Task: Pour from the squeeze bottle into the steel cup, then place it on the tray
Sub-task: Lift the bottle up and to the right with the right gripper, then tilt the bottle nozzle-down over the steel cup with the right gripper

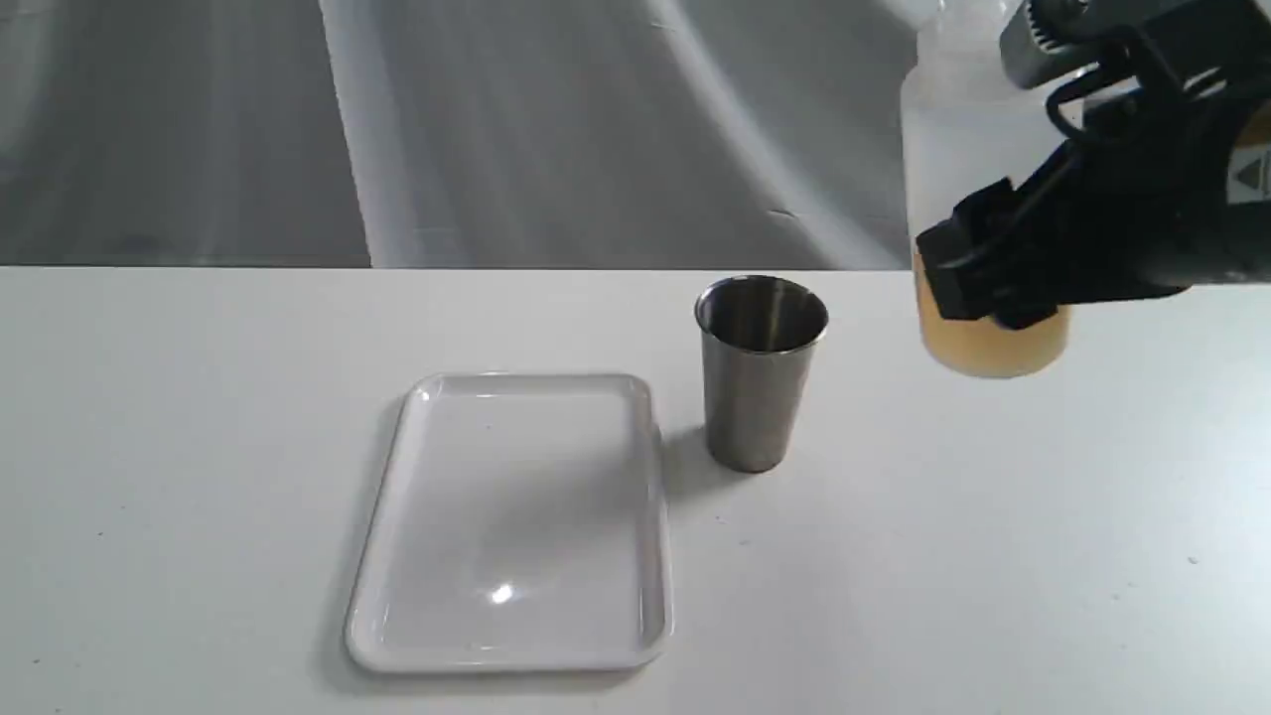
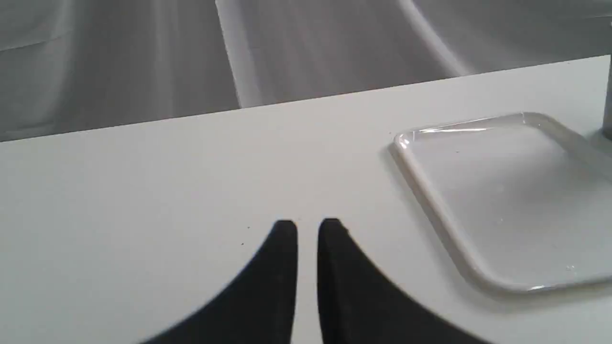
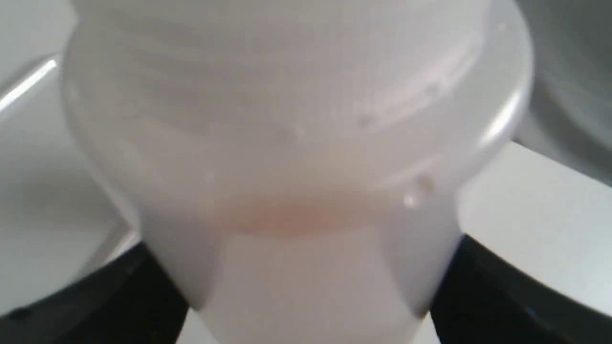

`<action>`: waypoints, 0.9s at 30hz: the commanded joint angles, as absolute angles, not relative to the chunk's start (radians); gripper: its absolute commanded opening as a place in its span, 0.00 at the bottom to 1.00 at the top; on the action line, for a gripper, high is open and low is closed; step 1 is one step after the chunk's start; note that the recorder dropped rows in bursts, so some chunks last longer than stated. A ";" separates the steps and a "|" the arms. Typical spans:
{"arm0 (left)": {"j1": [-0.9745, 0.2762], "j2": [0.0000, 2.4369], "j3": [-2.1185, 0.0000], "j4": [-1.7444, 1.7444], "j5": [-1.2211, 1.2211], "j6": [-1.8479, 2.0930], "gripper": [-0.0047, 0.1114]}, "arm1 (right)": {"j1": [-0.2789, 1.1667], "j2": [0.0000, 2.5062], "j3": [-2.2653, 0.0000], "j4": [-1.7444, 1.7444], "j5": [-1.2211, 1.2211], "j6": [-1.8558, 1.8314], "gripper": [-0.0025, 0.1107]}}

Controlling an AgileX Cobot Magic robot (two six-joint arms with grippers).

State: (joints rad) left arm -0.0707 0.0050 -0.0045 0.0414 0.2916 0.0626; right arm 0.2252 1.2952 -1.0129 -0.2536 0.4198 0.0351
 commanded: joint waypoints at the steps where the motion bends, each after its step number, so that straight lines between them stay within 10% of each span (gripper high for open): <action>1: -0.074 0.000 0.000 0.044 0.285 0.061 0.11 | 0.218 1.286 -1.068 -0.382 0.423 0.083 0.47; 27: -0.074 0.000 0.000 0.044 0.285 0.061 0.11 | 0.218 1.533 -1.154 -0.749 0.581 0.174 0.47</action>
State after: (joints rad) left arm -0.0707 0.0050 -0.0045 0.0414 0.2916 0.0626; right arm 0.2205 1.5294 -1.1432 -0.7019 0.6150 0.1670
